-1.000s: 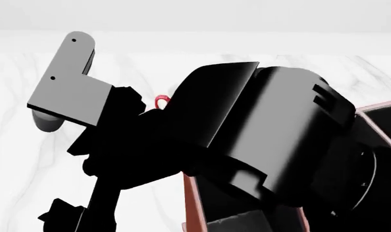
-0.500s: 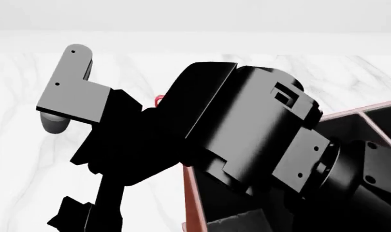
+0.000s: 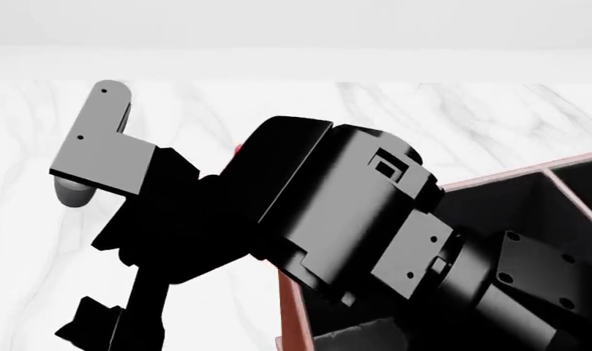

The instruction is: Pick up the book and place it in the left compartment of the caddy.

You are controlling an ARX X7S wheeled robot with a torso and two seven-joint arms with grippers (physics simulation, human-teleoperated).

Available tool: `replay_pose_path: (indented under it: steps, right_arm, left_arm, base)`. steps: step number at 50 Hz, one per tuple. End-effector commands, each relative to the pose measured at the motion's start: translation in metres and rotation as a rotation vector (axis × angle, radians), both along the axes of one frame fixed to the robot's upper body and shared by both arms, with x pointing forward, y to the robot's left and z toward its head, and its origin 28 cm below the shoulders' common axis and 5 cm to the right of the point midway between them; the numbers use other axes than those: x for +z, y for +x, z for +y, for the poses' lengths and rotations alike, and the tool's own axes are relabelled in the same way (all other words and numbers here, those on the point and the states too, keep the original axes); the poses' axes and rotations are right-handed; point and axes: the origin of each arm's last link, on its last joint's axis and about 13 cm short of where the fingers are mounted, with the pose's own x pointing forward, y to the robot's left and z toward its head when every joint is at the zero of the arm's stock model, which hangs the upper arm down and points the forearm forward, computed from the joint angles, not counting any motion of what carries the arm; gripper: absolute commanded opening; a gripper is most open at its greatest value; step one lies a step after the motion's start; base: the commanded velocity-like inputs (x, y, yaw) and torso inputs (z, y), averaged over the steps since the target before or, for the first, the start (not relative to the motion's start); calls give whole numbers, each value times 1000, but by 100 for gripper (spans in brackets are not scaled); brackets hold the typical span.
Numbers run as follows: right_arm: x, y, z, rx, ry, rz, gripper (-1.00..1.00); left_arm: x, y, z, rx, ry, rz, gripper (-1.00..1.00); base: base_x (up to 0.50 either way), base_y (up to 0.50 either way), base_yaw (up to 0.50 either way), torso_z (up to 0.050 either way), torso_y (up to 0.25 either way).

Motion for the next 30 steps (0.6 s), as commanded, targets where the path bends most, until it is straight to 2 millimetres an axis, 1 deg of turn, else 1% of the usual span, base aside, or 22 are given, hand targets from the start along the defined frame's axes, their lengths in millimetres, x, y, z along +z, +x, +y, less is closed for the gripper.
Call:
replay_pose_path:
  steps: [1,22,30]
  right_arm:
    - [-6,0,8,9,2,3,100]
    - [-8,-4,23,45,-2,4,100]
    - [-18,-4,30,55,8,23,100]
  left_arm:
    - [1,-1,0,-5,1,-5,100]
    - [3,-3,2,-4,-6,-11,100]
    - [4,-6,1,-12,-6,-17,100]
  base:
    - [0,0,0,0,0]
    - [0,0,0,0,0]
    - [0,0,0,0,0]
